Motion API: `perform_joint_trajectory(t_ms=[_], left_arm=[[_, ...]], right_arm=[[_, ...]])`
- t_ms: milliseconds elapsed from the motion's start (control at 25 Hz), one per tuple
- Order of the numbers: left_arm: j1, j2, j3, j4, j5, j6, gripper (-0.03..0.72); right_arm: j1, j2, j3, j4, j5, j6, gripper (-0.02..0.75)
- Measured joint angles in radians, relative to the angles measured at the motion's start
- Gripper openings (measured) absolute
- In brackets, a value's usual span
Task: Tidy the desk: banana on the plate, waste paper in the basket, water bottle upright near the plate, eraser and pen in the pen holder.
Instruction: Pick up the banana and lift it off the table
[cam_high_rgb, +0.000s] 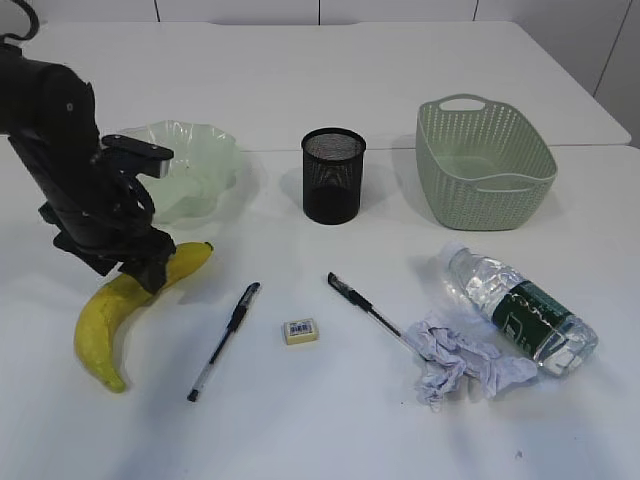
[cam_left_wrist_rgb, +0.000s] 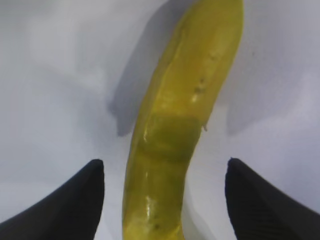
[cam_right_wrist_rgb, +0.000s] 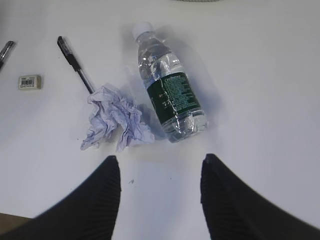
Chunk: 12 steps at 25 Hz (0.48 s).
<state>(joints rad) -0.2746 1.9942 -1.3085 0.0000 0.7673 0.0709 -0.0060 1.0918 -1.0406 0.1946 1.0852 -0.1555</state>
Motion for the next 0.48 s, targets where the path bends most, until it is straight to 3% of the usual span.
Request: perform_joint_trajectory(t_ms=[480], left_arm=[[0.000,0.067,-0.002,-0.015,-0.018,0.000,0.500]], right_arm=[[0.000,0.000,0.000,0.000,0.000,0.000,0.386]])
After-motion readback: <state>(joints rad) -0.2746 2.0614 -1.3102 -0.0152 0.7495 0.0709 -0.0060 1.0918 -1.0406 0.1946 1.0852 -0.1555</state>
